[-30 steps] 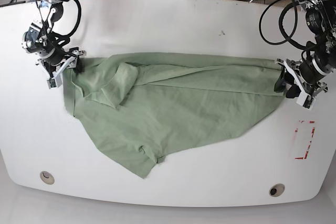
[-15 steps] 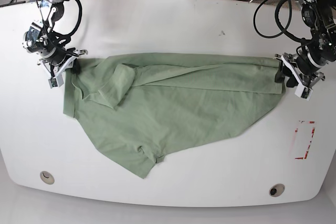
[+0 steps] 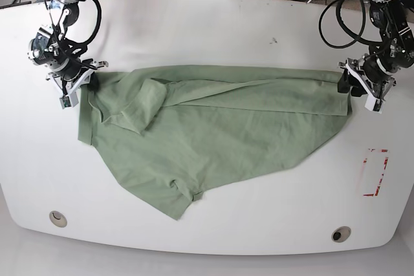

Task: Layout the t-shirt on the table in an organized manner, then fold the t-shirt properly
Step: 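Grasp the polo's opposite corner with the left gripper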

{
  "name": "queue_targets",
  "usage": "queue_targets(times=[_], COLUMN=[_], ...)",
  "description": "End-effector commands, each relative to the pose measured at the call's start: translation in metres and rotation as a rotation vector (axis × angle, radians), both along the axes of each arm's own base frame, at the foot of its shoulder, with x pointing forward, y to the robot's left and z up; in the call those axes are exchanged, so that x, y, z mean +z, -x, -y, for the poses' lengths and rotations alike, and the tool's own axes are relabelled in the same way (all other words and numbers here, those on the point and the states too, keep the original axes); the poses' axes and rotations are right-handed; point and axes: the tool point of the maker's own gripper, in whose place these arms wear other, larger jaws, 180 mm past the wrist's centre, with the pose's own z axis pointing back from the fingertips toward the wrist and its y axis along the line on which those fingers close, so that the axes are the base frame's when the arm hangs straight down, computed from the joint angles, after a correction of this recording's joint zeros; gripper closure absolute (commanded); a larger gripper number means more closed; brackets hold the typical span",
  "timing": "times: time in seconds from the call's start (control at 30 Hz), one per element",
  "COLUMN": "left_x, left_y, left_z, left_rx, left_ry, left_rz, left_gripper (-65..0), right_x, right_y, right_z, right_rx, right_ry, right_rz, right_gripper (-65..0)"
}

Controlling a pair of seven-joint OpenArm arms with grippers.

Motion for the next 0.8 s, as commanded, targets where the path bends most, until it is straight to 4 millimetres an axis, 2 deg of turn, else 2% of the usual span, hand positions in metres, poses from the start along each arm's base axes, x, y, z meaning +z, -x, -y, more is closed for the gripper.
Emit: queue_targets(times=[0.0,0.47,0.77], left_x=[0.01,0.004,-0.008], left_y=[-0.008,-0.003,-0.007], left_z=[-0.007,-0.022,-0.012], left_rx=[0.004,0.0,-0.028], left_ry=[-0.002,-0.094,-0.074], left_rz=[0.034,-0.01,-0.056], left_gripper=[-23.9,-24.0,-24.4], right_x=[0.003,0.002,0.002], right_y=[0.0,0.0,0.001], right_z=[0.007,0.008,0.008], right_rx=[0.005,0.005,0.005], right_ry=[0.034,0.035,0.034], right_rz=[-0.012,-0.017,-0.018], right_gripper=[-6.2,-6.2,-6.2])
